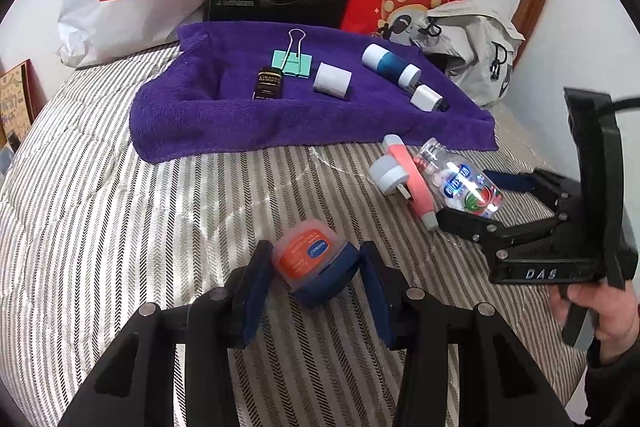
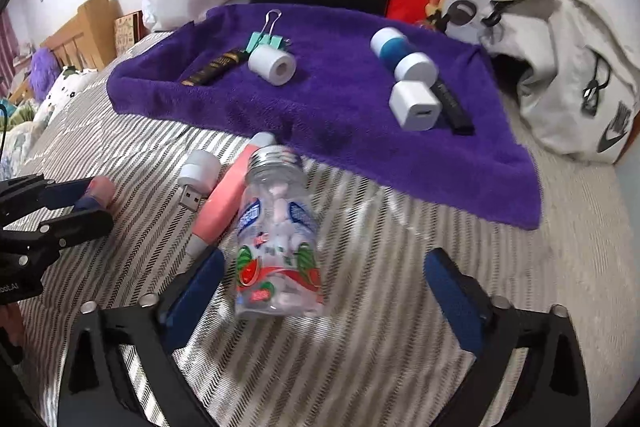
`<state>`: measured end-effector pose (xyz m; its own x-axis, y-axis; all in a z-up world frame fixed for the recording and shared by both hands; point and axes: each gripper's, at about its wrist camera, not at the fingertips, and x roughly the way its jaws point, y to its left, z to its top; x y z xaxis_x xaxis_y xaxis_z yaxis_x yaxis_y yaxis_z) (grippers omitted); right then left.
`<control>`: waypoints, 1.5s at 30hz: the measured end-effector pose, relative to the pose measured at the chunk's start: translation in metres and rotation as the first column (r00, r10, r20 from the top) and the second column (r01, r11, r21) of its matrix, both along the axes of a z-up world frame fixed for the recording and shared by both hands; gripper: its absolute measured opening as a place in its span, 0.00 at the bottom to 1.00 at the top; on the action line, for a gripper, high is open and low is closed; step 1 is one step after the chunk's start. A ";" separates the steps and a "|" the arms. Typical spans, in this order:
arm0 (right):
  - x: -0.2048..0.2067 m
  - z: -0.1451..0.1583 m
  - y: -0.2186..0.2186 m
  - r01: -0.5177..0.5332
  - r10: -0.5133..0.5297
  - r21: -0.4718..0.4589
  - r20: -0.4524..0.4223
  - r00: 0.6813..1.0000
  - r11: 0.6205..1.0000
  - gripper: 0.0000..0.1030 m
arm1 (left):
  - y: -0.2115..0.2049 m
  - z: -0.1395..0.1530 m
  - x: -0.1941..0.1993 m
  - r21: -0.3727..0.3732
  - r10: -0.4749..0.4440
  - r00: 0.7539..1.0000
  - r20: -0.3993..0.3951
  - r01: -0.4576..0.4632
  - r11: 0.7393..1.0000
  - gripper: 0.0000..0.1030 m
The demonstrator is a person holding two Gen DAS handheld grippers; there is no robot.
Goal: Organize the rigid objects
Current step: 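Grasp the orange Vaseline tin with the left tool while the right tool grasps the clear water bottle, then carry the tin and water bottle onto the towel and open both tools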
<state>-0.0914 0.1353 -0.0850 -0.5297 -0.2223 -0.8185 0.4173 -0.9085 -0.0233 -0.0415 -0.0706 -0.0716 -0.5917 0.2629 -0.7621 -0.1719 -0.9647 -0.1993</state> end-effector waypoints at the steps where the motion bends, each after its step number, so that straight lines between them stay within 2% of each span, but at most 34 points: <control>1: 0.000 -0.002 0.000 -0.003 0.003 -0.018 -0.001 1.000 1.000 0.86 | 0.000 0.000 0.000 -0.003 -0.001 1.000 -0.001 0.001 1.000 0.41; 3: 0.001 -0.003 0.000 -0.011 0.011 -0.029 -0.008 1.000 1.000 0.81 | 0.000 0.000 -0.001 -0.011 -0.003 1.000 -0.004 0.003 1.000 0.41; 5: 0.003 -0.002 0.000 -0.026 0.025 -0.042 -0.016 1.000 0.999 0.65 | -0.001 0.000 -0.001 -0.003 -0.002 1.000 -0.010 0.002 1.000 0.41; 6: 0.004 -0.002 0.000 -0.033 0.032 -0.043 -0.025 0.999 0.999 0.62 | -0.002 -0.001 -0.001 0.002 -0.002 1.000 -0.011 0.002 1.000 0.41; 7: 0.003 -0.001 -0.001 -0.043 0.042 -0.046 -0.023 0.999 0.998 0.53 | -0.002 -0.001 0.000 0.008 -0.001 1.000 -0.014 0.001 1.000 0.41; 8: 0.003 0.000 -0.002 -0.052 0.051 -0.048 -0.022 0.998 0.997 0.39 | -0.003 -0.001 0.000 0.015 -0.002 1.000 -0.014 0.002 1.000 0.41; 15: 0.003 0.009 0.007 -0.071 0.072 -0.094 0.012 0.997 0.993 0.40 | -0.008 0.010 0.002 0.040 -0.003 1.000 -0.026 0.004 0.999 0.41; 31: -0.007 0.045 0.027 -0.092 0.093 -0.174 -0.005 0.996 0.980 0.40 | -0.009 0.043 -0.023 0.029 -0.021 0.997 -0.068 0.023 0.999 0.41; 38: -0.036 0.066 0.021 -0.108 0.106 -0.210 -0.022 0.994 0.972 0.40 | -0.006 0.062 -0.055 0.005 -0.032 0.996 -0.082 0.032 0.999 0.41; 45: -0.089 0.067 0.010 -0.110 0.112 -0.215 -0.005 0.994 0.970 0.40 | 0.007 0.061 -0.097 0.009 -0.059 0.996 -0.067 0.060 0.998 0.41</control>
